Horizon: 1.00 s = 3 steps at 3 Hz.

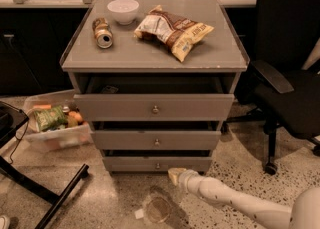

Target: Open bottom drawer

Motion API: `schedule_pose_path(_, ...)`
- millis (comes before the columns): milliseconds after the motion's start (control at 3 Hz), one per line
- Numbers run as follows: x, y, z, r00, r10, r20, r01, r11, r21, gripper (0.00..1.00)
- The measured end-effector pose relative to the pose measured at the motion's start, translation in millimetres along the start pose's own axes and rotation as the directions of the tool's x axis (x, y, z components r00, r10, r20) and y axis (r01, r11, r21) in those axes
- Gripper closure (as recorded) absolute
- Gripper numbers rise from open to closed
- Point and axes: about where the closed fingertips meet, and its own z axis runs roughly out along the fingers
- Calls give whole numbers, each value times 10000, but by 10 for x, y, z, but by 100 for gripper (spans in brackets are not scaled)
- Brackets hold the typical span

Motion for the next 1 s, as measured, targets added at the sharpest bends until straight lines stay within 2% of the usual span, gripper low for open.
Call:
schedule_pose_path(333,-103,-114,302,9957,109,918,-182,9967,788,100)
schedule_pose_path(667,-257,-218,549,9842,172,1760,-430,9887,1439,100)
schedule_pose_path(1000,-411,-356,768,9760,240,2163,-657,9800,1878,100)
